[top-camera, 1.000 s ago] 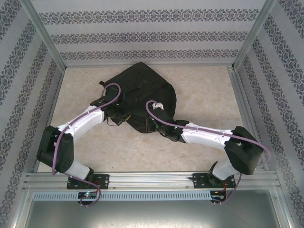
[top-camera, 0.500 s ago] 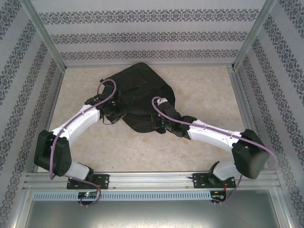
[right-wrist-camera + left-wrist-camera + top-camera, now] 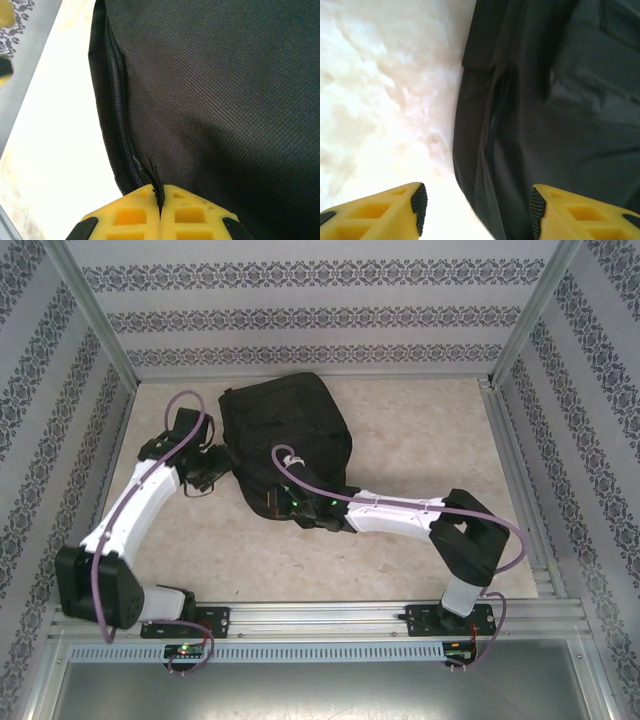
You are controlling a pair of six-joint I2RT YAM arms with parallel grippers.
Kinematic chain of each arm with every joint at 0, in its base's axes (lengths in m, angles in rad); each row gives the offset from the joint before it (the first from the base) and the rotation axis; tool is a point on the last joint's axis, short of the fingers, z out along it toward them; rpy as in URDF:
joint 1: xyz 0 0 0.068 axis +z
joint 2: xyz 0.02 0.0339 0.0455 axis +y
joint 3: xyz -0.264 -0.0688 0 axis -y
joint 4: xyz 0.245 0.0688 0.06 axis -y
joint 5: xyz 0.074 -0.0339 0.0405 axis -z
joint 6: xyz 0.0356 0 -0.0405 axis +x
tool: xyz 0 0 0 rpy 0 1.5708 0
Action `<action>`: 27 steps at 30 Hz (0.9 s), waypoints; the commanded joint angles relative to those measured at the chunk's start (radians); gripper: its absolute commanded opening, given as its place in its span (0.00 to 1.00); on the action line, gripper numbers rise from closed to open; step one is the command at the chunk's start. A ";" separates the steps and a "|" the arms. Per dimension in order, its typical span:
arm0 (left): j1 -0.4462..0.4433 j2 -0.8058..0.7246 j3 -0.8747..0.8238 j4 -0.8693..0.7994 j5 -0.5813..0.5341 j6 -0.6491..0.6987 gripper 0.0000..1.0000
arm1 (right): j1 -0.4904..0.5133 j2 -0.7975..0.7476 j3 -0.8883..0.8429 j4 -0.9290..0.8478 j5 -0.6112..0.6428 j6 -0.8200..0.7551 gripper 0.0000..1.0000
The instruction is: Pack the student bag
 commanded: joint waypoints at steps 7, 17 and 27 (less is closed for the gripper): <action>-0.013 -0.143 -0.208 0.079 0.159 -0.311 0.66 | 0.035 0.052 0.075 0.057 0.025 0.022 0.00; -0.036 -0.110 -0.237 0.124 0.132 -0.379 0.68 | 0.032 0.006 0.007 0.101 0.041 0.022 0.00; -0.059 -0.003 -0.249 0.254 0.135 -0.386 0.45 | 0.032 0.017 0.013 0.118 0.031 0.032 0.00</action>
